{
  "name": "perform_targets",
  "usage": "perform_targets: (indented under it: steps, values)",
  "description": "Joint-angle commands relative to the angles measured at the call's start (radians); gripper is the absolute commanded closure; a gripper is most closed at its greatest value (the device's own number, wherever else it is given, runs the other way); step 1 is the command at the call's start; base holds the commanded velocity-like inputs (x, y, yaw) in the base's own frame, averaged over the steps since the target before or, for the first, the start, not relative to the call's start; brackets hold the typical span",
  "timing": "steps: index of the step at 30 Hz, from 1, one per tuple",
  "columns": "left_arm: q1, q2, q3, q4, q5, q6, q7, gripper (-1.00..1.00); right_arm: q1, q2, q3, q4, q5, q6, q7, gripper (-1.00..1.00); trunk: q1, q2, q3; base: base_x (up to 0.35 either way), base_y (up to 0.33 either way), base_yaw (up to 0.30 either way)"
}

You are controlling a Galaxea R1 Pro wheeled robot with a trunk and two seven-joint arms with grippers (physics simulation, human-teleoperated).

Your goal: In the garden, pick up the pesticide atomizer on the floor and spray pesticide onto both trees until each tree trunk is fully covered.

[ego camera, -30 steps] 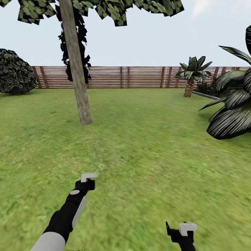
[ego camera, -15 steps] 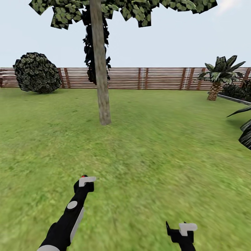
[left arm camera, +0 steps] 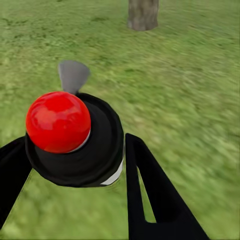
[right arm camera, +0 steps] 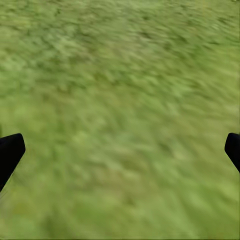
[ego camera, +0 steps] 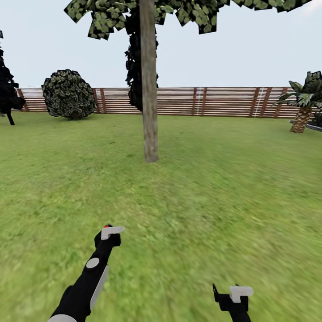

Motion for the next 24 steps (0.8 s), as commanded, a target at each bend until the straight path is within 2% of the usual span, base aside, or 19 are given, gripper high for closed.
perform_targets:
  steps: [1, 24]
  values:
    - [0.0, 0.0, 0.0, 0.0, 0.0, 0.0, 0.0, 1.0, 0.0, -0.001, 0.0, 0.0, 0.0, -0.001, 0.0, -1.0, 0.0, 0.0, 0.0, 0.24, 0.227, 0.009]
    - [0.0, 0.0, 0.001, 0.0, -0.002, 0.0, 0.0, 1.0, 0.0, -0.004, 0.001, 0.0, 0.0, -0.002, -0.001, -1.0, 0.0, 0.0, 0.0, 0.255, 0.211, 0.001]
